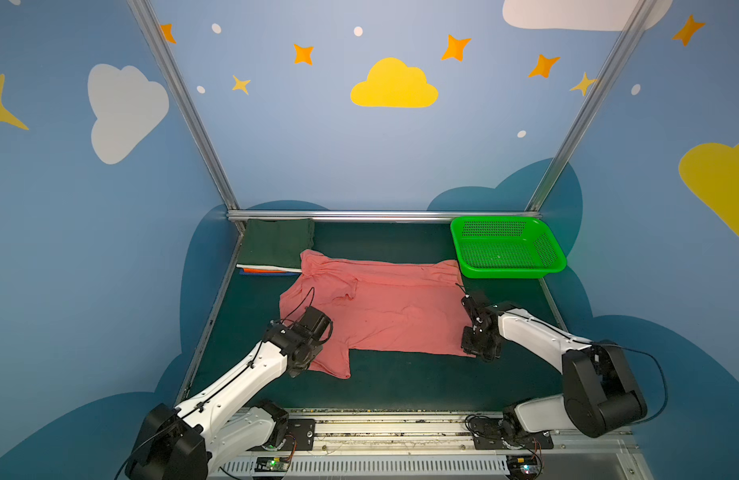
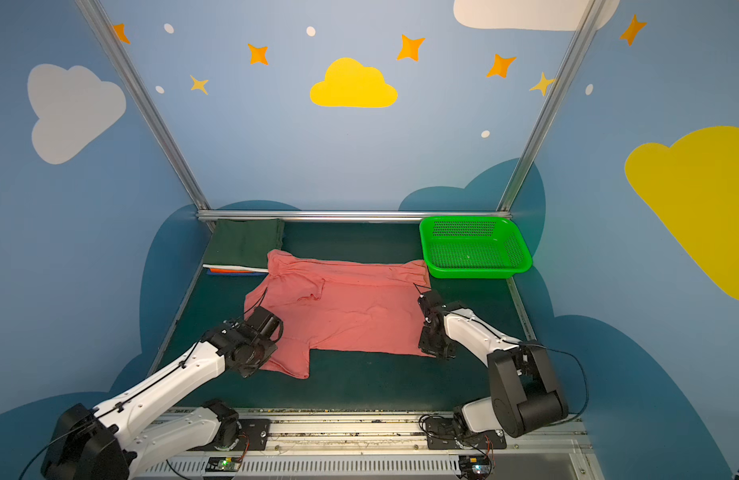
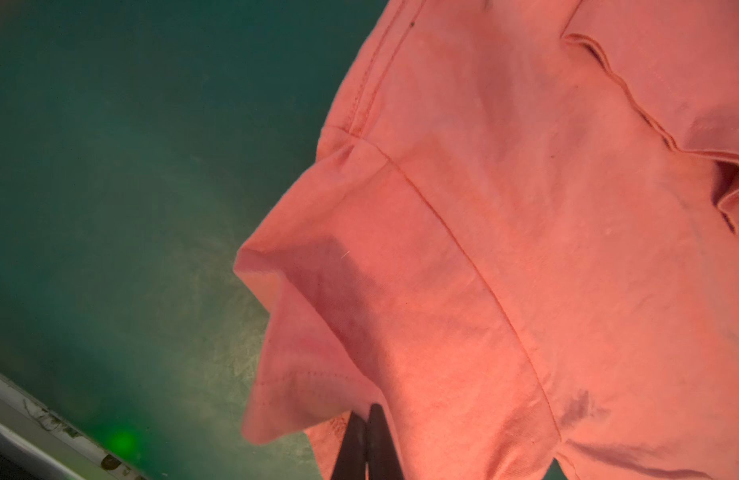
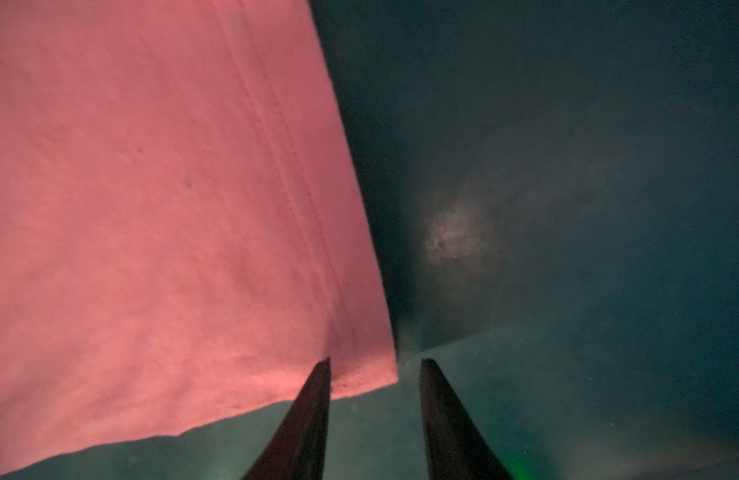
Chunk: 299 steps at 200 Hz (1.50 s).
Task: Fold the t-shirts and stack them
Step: 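Grip the near shirt edge with both grippers and lift it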
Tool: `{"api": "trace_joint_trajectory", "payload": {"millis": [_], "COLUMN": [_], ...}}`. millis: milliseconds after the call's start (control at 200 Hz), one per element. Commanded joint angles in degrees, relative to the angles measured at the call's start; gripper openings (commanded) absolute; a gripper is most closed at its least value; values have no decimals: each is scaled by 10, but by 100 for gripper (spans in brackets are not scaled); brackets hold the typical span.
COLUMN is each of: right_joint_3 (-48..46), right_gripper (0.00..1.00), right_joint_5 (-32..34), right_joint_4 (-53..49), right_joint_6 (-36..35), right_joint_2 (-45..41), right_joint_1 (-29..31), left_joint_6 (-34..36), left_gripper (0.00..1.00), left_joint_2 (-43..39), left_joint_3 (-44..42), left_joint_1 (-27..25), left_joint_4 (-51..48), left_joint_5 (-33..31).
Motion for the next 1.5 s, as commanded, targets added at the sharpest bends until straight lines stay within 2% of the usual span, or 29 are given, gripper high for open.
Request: {"api": "trace_joint_trajectory", "payload": {"millis": [0, 60, 185, 310, 516, 656, 866, 1106, 1492], "right_joint_3": [-9, -13, -16, -8, 19, 47, 100, 178, 295], "right_gripper": [39, 35, 12, 0, 0, 0, 0, 0, 0], "right_joint_5": [-8, -11, -12, -10, -10, -4, -13, -29, -44], "right_joint_4": [10, 16, 20, 15, 5, -5, -9, -15, -36], "right_joint_6": [6, 7, 7, 3, -13, -32, -68, -107, -146], "right_joint_2": [13, 17, 24, 28, 29, 32, 48, 104, 199], "right_joint_1": [-3, -2, -2, -3, -3, -11, -40, -70, -91], "left_joint_6": [3, 1, 0, 2, 35, 86, 168, 247, 307], "left_gripper": [5, 5, 5, 5, 5, 5, 5, 5, 5], "left_joint_2": [-11, -14, -14, -13, 2, 27, 95, 194, 340], "left_joint_3": [6, 5, 4, 7, 40, 78, 151, 270, 450], "left_joint_1": [3, 4, 4, 5, 31, 61, 115, 152, 176], "left_joint_4": [-16, -16, -15, -12, 0, 13, 46, 63, 23], "left_joint_5": [-8, -8, -7, -6, -10, -5, 8, 19, 14]}}
